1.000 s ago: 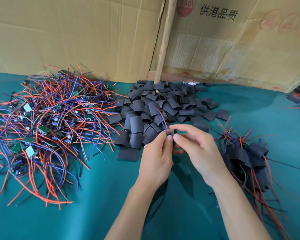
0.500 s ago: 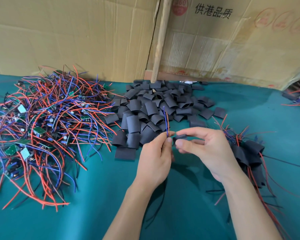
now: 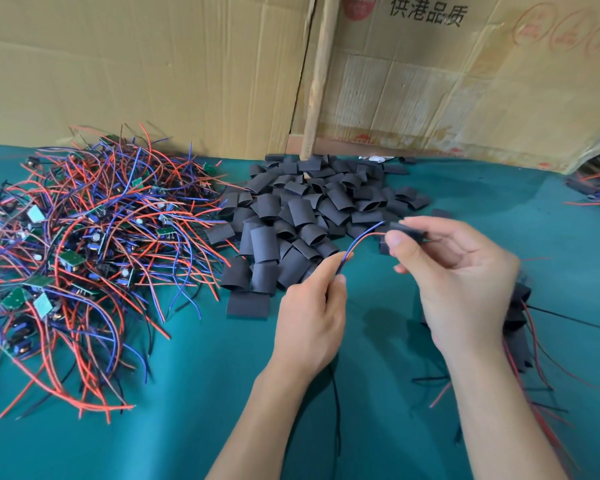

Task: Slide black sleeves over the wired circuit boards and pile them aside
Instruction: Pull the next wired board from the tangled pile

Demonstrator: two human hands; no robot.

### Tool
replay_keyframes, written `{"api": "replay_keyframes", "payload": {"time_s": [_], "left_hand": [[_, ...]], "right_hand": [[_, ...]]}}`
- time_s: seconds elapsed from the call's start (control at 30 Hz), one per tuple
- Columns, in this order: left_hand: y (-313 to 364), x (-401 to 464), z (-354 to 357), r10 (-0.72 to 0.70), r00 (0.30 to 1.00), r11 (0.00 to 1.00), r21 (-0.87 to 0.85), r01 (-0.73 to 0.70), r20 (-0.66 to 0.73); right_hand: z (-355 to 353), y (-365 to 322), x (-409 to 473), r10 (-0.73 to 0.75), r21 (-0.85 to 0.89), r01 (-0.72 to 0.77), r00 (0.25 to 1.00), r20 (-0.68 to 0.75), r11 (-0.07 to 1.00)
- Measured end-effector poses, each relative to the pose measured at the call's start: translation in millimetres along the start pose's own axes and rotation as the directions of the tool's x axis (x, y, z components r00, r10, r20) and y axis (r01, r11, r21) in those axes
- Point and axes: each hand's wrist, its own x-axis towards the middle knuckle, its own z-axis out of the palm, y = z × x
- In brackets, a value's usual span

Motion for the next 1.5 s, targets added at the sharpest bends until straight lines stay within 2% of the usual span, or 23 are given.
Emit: {"api": "replay_keyframes", "payload": {"time_s": [0.13,0.33,0.57,0.7,0.97,1.1,1.23,1.5], "left_hand": [[-2,0,0,-0.005,1.0,1.0,-0.001,0.005,0.014],[-5,1,0,-0.031,0.998,0.998,-0.044,0.033,0.057],[2,1,-6,-0.014,0.998,0.99,-0.138,0.023,0.064],[0,4,-8,-0.06,0.997,0.971,-0.231,0.068,0.039],[-2,5,-7,-0.121,0.991,0.943,-0.306,0.134,0.061],[-3,5,-6,-0.116,0.993,0.945,-0.309,0.107,-0.011],[-5,5,-7,-0.1,0.992,0.958,-0.276,0.074,-0.081],[-1,5,-7,-0.052,0.997,0.977,-0.21,0.04,-0.05]], "right_hand": [[3,4,-1,0.04,0.045,-0.039,0.999,-0.018,0.998],[9,7,-5,0.122,0.128,-0.127,0.992,0.042,0.984],[16,9,-11,0.18,0.031,-0.194,0.95,0.256,0.98],[16,9,-11,0.235,-0.017,-0.244,0.912,0.336,0.97],[7,10,-7,0.226,-0.181,-0.182,0.939,0.26,0.967],[0,7,-4,0.183,-0.108,-0.166,0.968,0.175,0.98],[-2,3,-2,0.165,-0.034,-0.161,0.975,0.151,0.986],[5,9,-5,0.159,-0.004,-0.159,0.983,0.09,0.987]]}}
